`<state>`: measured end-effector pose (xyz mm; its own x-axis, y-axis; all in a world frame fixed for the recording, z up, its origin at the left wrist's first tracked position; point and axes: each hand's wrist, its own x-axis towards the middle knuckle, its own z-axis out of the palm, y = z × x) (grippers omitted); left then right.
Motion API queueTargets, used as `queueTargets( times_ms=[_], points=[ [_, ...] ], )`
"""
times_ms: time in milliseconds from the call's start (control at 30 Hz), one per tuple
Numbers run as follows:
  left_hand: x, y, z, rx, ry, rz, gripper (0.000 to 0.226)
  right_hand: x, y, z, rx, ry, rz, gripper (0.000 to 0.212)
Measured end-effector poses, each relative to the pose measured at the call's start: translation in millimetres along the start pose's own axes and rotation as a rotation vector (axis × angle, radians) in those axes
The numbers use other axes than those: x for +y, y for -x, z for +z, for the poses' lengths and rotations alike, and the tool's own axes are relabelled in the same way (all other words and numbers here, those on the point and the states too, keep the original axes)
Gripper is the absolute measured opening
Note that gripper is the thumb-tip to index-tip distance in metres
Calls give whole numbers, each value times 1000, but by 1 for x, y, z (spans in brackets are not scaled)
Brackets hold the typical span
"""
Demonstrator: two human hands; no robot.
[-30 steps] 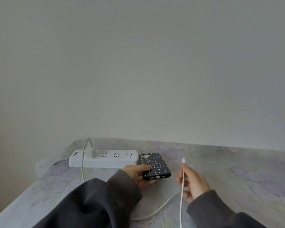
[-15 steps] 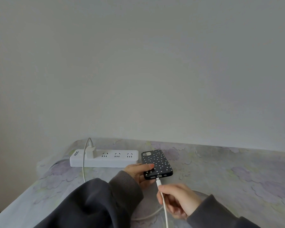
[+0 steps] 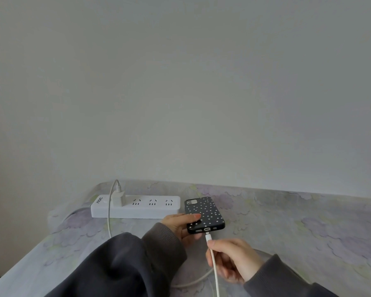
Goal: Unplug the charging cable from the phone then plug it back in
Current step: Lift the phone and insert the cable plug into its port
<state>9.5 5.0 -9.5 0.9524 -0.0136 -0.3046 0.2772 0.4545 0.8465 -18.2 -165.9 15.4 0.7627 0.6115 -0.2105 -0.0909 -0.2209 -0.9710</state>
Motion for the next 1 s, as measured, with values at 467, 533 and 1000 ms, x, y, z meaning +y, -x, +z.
queueTargets(
  times_ms=[467, 533, 1000],
  points=[
    [2, 3, 0, -27, -36, -7, 7, 2, -1, -2, 2, -51, 10, 49],
    [2, 4, 0, -29, -40, -8, 9, 2, -1, -2, 9, -61, 26, 51],
    [5, 8, 1, -31, -106, -33, 10, 7, -3, -1, 27, -99, 6, 49]
  ],
)
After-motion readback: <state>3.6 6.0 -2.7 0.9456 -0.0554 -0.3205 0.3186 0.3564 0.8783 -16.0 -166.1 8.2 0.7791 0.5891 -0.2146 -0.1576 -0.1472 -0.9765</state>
